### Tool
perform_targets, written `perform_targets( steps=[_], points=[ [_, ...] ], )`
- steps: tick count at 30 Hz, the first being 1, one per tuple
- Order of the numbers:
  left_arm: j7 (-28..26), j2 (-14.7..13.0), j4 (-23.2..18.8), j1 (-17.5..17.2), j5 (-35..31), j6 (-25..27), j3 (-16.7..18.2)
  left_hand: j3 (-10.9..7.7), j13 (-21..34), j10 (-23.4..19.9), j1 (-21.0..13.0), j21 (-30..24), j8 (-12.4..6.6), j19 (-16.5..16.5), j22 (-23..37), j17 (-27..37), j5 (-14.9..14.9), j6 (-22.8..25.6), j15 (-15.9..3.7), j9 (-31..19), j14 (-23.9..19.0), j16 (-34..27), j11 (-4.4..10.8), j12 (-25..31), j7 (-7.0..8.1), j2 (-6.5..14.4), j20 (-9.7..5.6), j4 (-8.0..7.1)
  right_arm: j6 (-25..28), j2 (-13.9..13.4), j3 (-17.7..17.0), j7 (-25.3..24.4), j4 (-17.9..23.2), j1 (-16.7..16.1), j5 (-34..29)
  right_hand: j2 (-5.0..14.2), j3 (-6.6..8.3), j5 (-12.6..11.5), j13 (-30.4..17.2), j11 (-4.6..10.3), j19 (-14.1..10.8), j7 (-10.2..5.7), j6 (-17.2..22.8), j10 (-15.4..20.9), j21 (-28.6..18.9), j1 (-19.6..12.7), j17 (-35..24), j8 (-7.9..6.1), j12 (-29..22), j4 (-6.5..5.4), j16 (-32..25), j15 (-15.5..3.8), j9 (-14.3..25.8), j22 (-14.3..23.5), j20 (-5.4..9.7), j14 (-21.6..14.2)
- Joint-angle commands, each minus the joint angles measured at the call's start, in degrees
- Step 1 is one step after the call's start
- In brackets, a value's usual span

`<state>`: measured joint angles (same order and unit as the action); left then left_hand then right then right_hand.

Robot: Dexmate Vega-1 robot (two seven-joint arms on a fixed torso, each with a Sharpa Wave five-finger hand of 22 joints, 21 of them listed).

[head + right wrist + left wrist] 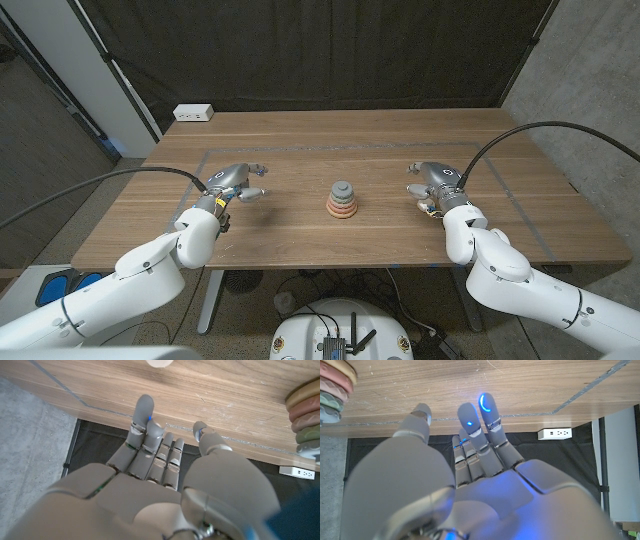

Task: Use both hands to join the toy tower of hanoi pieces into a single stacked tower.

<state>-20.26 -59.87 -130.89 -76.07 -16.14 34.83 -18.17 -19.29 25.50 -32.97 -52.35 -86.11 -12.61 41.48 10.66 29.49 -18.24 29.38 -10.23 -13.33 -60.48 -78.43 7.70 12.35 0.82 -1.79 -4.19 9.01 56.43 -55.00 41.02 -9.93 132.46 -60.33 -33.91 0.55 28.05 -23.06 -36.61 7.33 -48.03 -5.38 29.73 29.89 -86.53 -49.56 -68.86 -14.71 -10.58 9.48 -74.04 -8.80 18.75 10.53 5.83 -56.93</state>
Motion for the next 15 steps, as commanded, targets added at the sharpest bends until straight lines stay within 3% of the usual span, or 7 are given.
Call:
perform_targets(
  steps=[1, 15],
  points=[
    [1.0, -0.6, 1.0, 1.6, 0.4, -0.6, -0.9, -0.44, 0.1, -0.4, 0.0, 0.1, 0.14, 0.7, 0.0, 0.1, -0.3, 0.5, -2.36, 0.1, -0.2, -0.5, -0.10, 0.4, -0.20, 0.4, -7.41, -0.01, 4.1, -1.5, 0.5, 3.0, 1.4, 0.7, -0.1, -0.55, -0.08, 0.2, 0.1, -0.36, 0.1, 0.20, -1.1, -1.0, -0.1, 0.0, 0.0, 0.54, 0.3, -0.08, 0.0, -3.74, 0.2, 0.1, 6.32, -0.3],
    [2.1, -0.9, 1.3, 3.8, 0.1, -0.1, -2.1, -0.54, 0.0, -0.7, 0.2, 0.3, 0.20, 0.8, 0.0, 0.1, -0.3, 0.8, -2.36, 0.1, -0.2, -0.6, -0.09, 0.4, -0.35, 0.5, -7.40, -0.02, 7.1, -4.4, 2.9, 7.6, 2.6, 3.4, 0.3, -2.18, -0.93, 0.8, 0.8, -0.92, 1.2, 1.11, -3.6, -4.3, 0.3, 0.8, 1.1, 1.74, 0.3, -0.08, 1.5, -3.75, 0.0, 0.0, 6.18, 1.6]
  ],
)
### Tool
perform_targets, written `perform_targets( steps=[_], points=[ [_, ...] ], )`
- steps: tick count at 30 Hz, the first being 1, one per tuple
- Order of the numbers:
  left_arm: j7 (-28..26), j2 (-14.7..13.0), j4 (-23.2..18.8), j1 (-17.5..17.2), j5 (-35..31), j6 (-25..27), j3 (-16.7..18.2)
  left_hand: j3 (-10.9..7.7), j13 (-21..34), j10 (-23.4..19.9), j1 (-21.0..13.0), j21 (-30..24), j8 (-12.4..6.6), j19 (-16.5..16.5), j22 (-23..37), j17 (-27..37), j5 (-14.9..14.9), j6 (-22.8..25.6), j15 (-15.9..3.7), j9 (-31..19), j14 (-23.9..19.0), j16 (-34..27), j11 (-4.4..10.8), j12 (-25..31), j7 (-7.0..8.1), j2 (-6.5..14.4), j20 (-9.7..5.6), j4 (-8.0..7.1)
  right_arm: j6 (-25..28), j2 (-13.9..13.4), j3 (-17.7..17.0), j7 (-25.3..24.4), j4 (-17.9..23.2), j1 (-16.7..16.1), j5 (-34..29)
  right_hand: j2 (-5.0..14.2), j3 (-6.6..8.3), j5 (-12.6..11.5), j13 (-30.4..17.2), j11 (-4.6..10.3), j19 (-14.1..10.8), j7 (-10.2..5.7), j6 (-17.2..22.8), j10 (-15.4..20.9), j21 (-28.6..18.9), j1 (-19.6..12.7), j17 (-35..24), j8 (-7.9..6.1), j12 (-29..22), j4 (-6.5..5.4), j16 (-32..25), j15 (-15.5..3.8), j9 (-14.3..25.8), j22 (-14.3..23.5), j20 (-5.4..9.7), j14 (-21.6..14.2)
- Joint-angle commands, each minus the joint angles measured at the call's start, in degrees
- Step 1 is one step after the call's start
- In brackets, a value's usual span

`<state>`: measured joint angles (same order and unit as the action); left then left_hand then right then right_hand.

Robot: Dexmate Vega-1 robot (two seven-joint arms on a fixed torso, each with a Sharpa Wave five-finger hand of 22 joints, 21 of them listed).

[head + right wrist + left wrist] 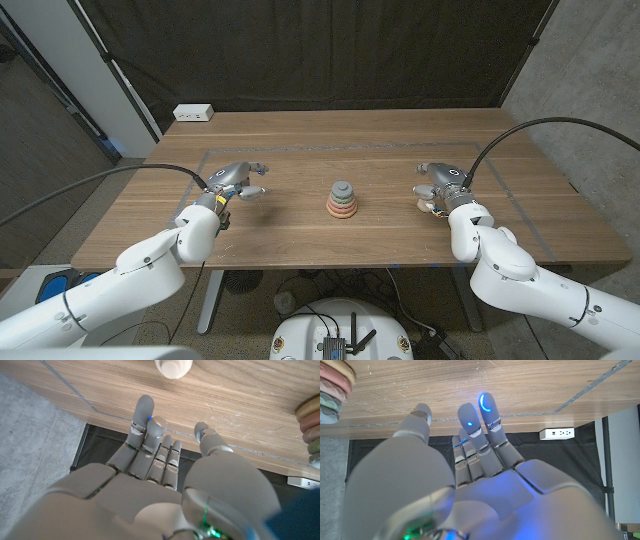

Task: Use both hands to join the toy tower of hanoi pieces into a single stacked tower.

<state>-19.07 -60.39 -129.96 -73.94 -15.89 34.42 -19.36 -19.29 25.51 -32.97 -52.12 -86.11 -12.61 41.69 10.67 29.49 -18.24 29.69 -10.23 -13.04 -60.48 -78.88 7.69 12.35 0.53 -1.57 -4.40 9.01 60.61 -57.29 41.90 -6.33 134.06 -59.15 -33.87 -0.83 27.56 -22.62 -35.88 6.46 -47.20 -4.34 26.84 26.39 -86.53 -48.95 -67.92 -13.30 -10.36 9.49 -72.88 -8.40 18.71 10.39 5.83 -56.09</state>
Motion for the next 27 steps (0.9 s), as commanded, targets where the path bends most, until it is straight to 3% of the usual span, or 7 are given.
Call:
perform_targets(
  steps=[1, 18, 27],
  points=[
    [0.9, -0.4, 0.3, 1.7, -0.2, 0.3, -1.0, -0.56, 0.1, -0.7, 0.0, 0.3, 0.20, 0.6, 0.0, 0.0, -0.3, 0.5, -2.37, -0.2, -0.1, -0.1, -0.04, 0.4, -0.10, 0.3, -7.20, -0.01, 3.5, -2.2, 2.4, 4.6, 1.1, 2.7, 0.2, -1.10, -0.59, 0.4, 0.1, -0.25, 0.5, 0.30, -1.4, -1.4, 0.4, 0.2, 0.3, 0.60, 0.2, -0.04, 0.5, -4.16, 0.0, 0.2, 6.17, 1.0],
    [0.0, 0.2, 0.5, 2.7, -0.5, 0.4, -1.0, -0.76, 0.0, -1.2, 0.2, 0.4, 0.26, 0.8, 0.0, 0.0, -0.4, 1.0, -2.37, -0.2, -0.3, -0.3, 0.05, 0.4, 0.00, 0.5, -7.20, 0.02, 7.9, -3.6, 6.2, 8.7, 1.6, 7.0, 1.3, -3.38, -3.03, 2.3, 1.0, -1.07, 2.2, 2.15, -5.8, -5.3, 1.1, 1.1, 3.3, 1.83, -0.1, -0.38, 2.6, -4.08, -0.1, 0.2, 6.11, 3.5],
    [0.6, 0.5, 1.2, 4.0, -0.6, 0.1, -1.7, -0.85, 0.1, -1.5, 0.3, 0.4, 0.28, 0.9, 0.0, 0.0, -0.4, 1.2, -2.36, -0.2, -0.4, -0.3, -0.09, 0.5, -0.02, 0.5, -7.21, 0.04, 10.1, -3.6, 9.5, 10.0, 1.1, 10.1, 1.4, -3.53, -3.61, 2.8, 1.2, -1.17, 2.4, 1.86, -6.6, -5.6, 1.2, 1.5, 3.5, 1.86, -0.3, -0.58, 2.5, -4.09, -0.2, 0.2, 6.13, 3.5]
  ],
)
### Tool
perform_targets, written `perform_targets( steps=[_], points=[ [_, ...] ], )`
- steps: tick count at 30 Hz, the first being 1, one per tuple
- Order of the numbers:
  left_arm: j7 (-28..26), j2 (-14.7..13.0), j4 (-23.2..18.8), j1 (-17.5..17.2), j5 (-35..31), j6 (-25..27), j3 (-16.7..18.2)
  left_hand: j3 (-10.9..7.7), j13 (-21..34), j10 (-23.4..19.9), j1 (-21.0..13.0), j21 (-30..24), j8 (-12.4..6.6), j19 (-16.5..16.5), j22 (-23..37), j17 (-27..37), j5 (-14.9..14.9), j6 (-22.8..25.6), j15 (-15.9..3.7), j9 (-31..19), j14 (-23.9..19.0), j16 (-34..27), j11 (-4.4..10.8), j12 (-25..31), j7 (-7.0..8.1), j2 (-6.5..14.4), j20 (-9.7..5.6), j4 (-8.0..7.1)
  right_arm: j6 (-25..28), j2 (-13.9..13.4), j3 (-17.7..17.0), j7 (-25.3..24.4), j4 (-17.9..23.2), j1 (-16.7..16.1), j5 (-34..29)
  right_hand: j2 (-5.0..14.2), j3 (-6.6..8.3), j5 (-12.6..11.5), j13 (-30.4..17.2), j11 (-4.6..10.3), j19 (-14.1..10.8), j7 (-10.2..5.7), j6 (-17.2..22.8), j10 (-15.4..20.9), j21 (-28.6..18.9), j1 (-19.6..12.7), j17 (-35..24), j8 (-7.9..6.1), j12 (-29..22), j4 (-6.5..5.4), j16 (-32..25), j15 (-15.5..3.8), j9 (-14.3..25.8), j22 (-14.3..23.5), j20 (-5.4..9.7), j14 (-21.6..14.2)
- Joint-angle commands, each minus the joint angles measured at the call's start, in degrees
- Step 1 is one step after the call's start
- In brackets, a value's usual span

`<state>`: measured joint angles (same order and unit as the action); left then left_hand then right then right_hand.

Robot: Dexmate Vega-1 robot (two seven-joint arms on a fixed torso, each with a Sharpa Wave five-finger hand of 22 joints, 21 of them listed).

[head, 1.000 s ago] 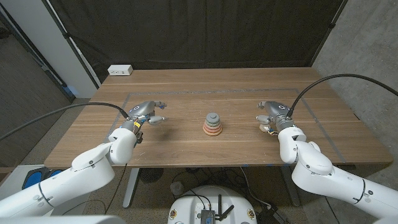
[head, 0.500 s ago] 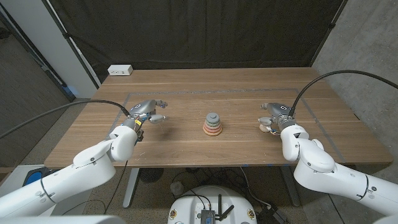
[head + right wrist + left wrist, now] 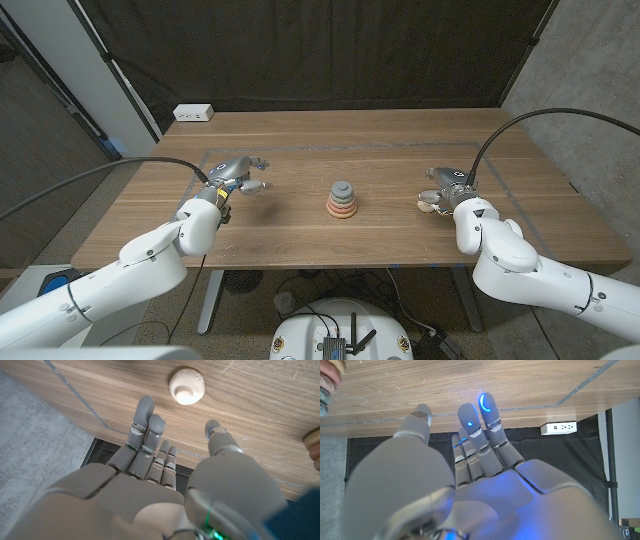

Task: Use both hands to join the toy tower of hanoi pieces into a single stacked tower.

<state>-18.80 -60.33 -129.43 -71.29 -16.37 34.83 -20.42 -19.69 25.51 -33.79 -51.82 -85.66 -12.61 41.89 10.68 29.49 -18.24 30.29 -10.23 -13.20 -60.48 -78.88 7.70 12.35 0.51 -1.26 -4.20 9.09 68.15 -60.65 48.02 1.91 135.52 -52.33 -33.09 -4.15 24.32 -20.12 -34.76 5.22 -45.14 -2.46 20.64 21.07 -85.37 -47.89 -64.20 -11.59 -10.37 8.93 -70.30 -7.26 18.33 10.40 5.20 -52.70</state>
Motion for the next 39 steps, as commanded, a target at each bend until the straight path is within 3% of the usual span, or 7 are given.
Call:
perform_targets(
  steps=[1, 22, 39],
  points=[
    [0.4, 0.4, 0.8, 1.6, -0.1, -0.3, -0.8, -0.46, 0.1, -0.6, 0.0, 0.0, 0.28, 0.8, 0.0, 0.1, -0.4, 0.6, -2.36, -0.1, -0.5, -0.4, -0.03, 0.5, 0.00, 0.2, -7.42, -0.03, 2.8, -0.2, 3.7, 2.0, -0.5, 3.7, 0.6, -0.20, -0.45, 0.4, 0.1, 0.12, 0.4, -0.07, -0.3, -0.3, 0.1, 0.5, 0.0, 0.09, -0.3, -0.03, 0.1, -5.23, 0.1, 0.2, 6.76, 0.3],
    [1.1, 0.8, 2.2, 3.1, 0.1, -1.7, -1.6, -0.71, 0.2, -0.8, 0.2, 0.1, 0.39, 0.8, 0.0, 0.0, -0.4, 0.9, -2.36, -0.1, -0.5, -0.4, -0.03, 0.5, 0.00, 0.4, -7.42, 0.00, 4.6, 0.5, 6.8, -0.7, -1.7, 5.8, 4.2, 0.31, -1.97, 2.1, 1.4, -0.47, 0.4, 0.13, -1.1, -0.6, 0.4, -0.6, 1.8, -0.57, -0.9, 0.12, 0.2, -5.26, -0.4, 0.2, 6.78, 1.0],
    [1.7, 0.3, 2.1, 3.6, -0.2, -2.0, -1.7, -0.87, 0.2, -1.1, 0.4, 0.3, 0.44, 0.7, 0.0, 0.0, -0.4, 1.0, -2.36, -0.1, -0.5, -0.4, -0.09, 0.5, 0.00, 0.6, -7.39, -0.07, 5.7, 1.3, 8.5, -4.4, -3.0, 6.5, 7.3, 0.98, -2.21, 2.4, 1.9, -0.84, 0.3, 0.65, -1.1, 0.1, 0.4, -1.9, 1.8, -0.81, -1.2, 0.27, -0.7, -5.27, -0.7, 0.2, 6.81, 0.4]
  ],
)
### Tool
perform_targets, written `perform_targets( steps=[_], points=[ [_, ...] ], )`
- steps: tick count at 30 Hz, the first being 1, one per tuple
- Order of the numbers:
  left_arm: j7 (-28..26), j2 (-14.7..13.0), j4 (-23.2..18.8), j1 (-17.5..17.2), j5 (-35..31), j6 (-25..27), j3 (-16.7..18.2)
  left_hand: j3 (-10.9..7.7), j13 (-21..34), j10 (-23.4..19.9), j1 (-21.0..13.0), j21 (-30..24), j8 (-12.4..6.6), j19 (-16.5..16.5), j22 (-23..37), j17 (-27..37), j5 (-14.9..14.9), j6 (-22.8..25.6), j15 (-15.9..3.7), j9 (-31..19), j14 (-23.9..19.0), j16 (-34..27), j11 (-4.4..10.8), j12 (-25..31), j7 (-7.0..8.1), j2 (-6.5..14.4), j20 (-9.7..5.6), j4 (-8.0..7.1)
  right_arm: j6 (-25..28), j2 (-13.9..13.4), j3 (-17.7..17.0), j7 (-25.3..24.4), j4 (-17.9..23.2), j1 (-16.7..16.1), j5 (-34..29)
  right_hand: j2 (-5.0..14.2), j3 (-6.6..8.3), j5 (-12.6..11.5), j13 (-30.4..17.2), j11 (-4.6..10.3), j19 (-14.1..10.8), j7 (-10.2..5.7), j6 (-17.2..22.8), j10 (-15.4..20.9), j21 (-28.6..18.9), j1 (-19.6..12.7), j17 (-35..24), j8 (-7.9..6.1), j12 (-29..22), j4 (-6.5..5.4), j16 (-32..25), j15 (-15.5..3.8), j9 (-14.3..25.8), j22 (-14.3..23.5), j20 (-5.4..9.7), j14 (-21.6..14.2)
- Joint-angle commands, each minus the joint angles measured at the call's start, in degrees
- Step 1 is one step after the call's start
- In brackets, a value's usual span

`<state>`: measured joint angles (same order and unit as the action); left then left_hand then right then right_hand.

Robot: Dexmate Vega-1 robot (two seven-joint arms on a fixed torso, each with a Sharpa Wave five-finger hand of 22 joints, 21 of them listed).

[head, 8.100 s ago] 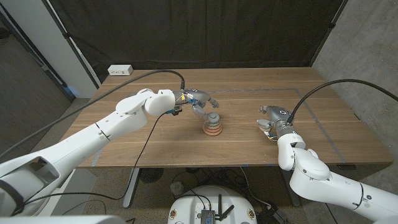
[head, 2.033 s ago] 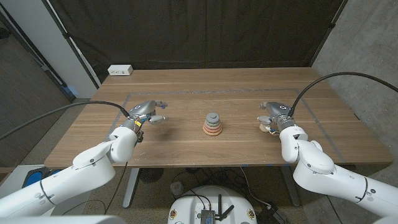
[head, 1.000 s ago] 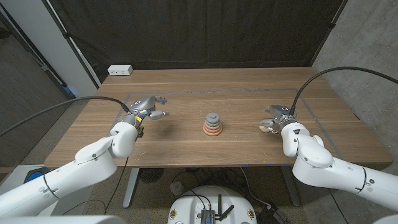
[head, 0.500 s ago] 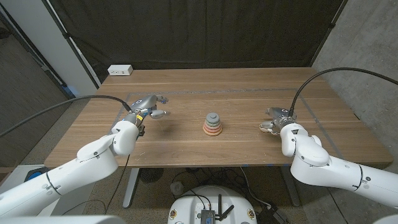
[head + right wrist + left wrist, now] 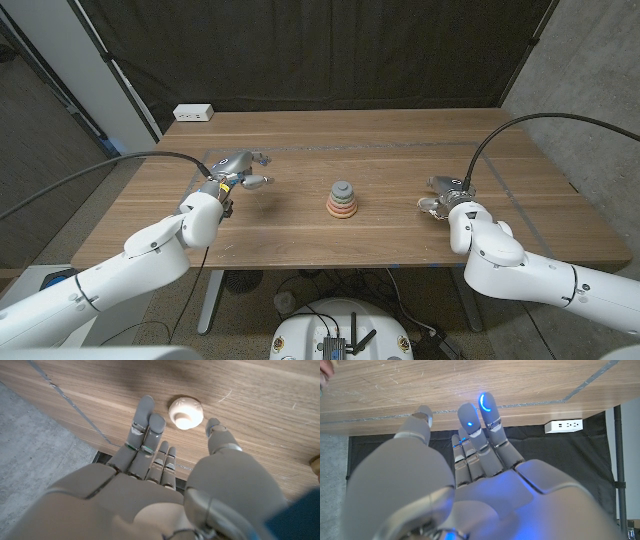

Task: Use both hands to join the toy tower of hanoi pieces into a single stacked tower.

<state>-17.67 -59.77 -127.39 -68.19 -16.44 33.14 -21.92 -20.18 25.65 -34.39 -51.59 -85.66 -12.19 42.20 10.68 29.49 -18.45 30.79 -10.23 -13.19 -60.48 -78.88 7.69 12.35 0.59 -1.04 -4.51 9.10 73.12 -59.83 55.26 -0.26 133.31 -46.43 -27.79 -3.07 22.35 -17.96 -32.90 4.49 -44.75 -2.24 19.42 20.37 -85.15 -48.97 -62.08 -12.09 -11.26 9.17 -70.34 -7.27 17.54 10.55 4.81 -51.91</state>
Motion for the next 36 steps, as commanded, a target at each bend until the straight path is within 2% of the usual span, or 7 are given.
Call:
perform_targets(
  steps=[1, 14, 36],
  points=[
    [0.7, -0.3, 0.1, 0.5, -0.1, -0.2, -0.2, -0.39, 0.1, -0.4, 0.3, 0.3, 0.01, 0.4, -0.1, 0.1, -0.2, 0.6, -2.36, -0.1, -0.5, -0.4, -0.07, 0.5, -0.11, 0.4, -7.06, -0.10, 0.9, 0.6, 1.2, -2.5, -0.9, 0.6, 2.2, -0.07, -0.22, 0.3, 0.0, -0.15, -0.1, 0.39, 0.1, 0.8, 0.1, -0.9, -0.3, -0.32, -0.3, 0.04, -0.6, -5.27, 0.0, 0.1, 7.21, -0.4],
    [1.1, -0.2, 0.0, 0.8, -0.3, -0.3, -0.5, -0.55, 0.1, -0.8, 0.5, 0.4, -0.05, 0.5, -0.1, 0.0, -0.3, 1.0, -2.37, -0.1, -0.4, -0.4, -0.05, 0.6, -0.02, 0.6, -7.06, -0.13, 0.9, 0.3, 1.9, -4.1, -1.6, 1.5, 5.1, 0.52, -0.31, 0.3, 0.0, -0.23, -0.2, 0.40, 1.1, 1.1, 0.1, -1.0, 0.0, -0.72, -0.5, -0.21, -0.6, -5.26, -0.1, 0.1, 7.15, -0.4],
    [1.3, 0.2, 0.4, 1.1, -0.3, -0.8, -0.9, -1.06, 0.3, -1.6, 0.7, 0.7, -0.12, 0.5, -0.1, 0.1, -0.4, 1.8, -2.37, -0.2, -0.4, -0.4, 0.13, 0.7, 0.22, 1.1, -7.08, -0.06, 4.5, -0.9, 7.5, -2.2, -0.9, 8.2, 8.5, 1.55, -0.43, -0.1, -0.1, 0.22, -0.4, 0.19, 1.9, 2.9, 0.1, -1.1, -0.2, -0.86, -1.0, -0.28, -0.9, -5.28, -0.6, 0.0, 7.13, -0.8]
  ],
)
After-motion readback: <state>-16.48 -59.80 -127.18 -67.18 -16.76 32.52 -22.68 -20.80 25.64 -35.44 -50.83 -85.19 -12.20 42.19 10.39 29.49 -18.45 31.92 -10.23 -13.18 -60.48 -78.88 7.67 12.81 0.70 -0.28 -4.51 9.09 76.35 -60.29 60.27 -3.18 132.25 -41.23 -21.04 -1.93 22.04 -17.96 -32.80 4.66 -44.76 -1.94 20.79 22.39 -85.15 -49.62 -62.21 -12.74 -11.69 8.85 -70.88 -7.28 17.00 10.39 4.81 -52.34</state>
